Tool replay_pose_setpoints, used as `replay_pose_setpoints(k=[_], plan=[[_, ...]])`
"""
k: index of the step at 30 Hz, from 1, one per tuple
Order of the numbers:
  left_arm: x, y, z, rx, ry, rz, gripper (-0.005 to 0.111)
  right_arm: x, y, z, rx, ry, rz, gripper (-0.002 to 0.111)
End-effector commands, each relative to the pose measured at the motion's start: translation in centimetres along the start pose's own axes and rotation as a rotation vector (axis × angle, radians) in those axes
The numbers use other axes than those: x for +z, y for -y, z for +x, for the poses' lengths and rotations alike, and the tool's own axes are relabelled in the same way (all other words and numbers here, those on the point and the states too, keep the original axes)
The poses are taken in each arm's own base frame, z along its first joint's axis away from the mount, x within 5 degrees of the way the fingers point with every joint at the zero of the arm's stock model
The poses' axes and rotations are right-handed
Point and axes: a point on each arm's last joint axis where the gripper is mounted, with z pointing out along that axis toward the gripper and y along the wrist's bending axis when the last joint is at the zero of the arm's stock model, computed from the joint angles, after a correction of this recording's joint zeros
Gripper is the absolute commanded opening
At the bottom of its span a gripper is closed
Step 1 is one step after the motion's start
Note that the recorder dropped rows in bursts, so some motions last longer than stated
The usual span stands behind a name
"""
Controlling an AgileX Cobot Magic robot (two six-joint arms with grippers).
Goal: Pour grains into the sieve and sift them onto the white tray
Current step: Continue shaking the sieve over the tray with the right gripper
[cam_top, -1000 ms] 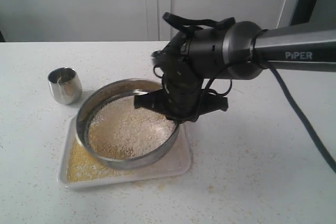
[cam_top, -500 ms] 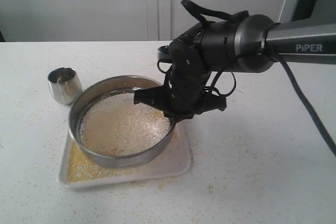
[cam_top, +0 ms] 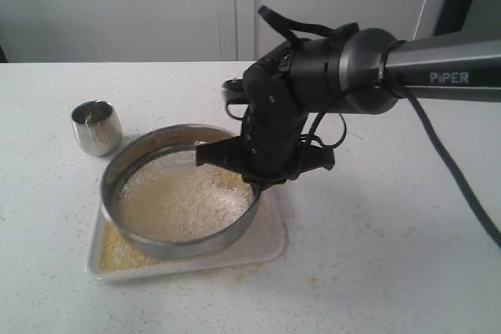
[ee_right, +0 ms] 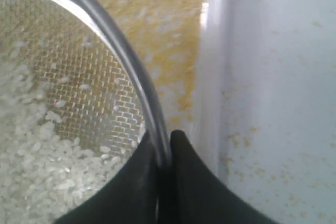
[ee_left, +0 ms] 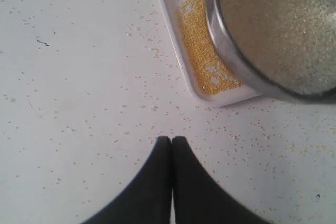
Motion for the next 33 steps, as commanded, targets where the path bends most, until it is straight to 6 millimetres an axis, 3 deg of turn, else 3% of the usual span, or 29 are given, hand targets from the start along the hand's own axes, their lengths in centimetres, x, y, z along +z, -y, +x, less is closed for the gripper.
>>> replay_pose_setpoints(k=[1, 4, 5, 8, 9, 12, 15, 20, 28, 30, 33], plan=[[0.0, 0.1, 0.2, -0.009, -0.006, 0.011, 0.000, -0.5, 0.5, -0.8, 0.055, 0.010, -0.021, 0.000], [0.0, 0.1, 0.2, -0.009, -0.006, 0.011, 0.000, -1.0, -1.0, 0.2, -0.210, 0.011, -0.057, 0.000], [0.0, 0.1, 0.2, -0.009, -0.006, 0.011, 0.000, -1.0, -0.8, -0.1, -0.202, 0.030, -0.040, 0.000], [0.0, 0.1, 0.2, -0.009, -0.006, 0.011, 0.000, -0.6, 0.9, -1.2, 0.131, 0.041, -0.007, 0.000], [0.0, 0.1, 0.2, -0.009, -0.006, 0.011, 0.000, -0.6, 0.9, -1.1, 0.151, 0.025, -0.022, 0.000], [0.0, 0.1, 0.2, -0.009, -0.006, 0.011, 0.000, -1.5, -0.6, -0.3, -0.128, 0.014, -0.095, 0.000], [0.0, 0.1, 0.2, -0.009, -0.006, 0.011, 0.000, -0.9, 0.7, -1.1, 0.075, 0.013, -0.054, 0.000], [0.0, 0.1, 0.2, -0.009, -0.006, 0.011, 0.000, -1.5, 1.1, -0.6, 0.003, -0.044, -0.011, 0.000], [0.0, 0.1, 0.2, -0.009, -0.006, 0.011, 0.000, -5.1, 1.6, -1.3, -0.025, 0.041, -0.047, 0.000], [0.0, 0.1, 0.2, -0.009, -0.006, 0.011, 0.000, -5.7, 2.3, -1.8, -0.004, 0.050, -0.041, 0.000], [0.0, 0.1, 0.2, -0.009, -0.006, 0.011, 0.000, -6.1, 5.1, -3.1, 0.043, 0.048, 0.000, 0.000]])
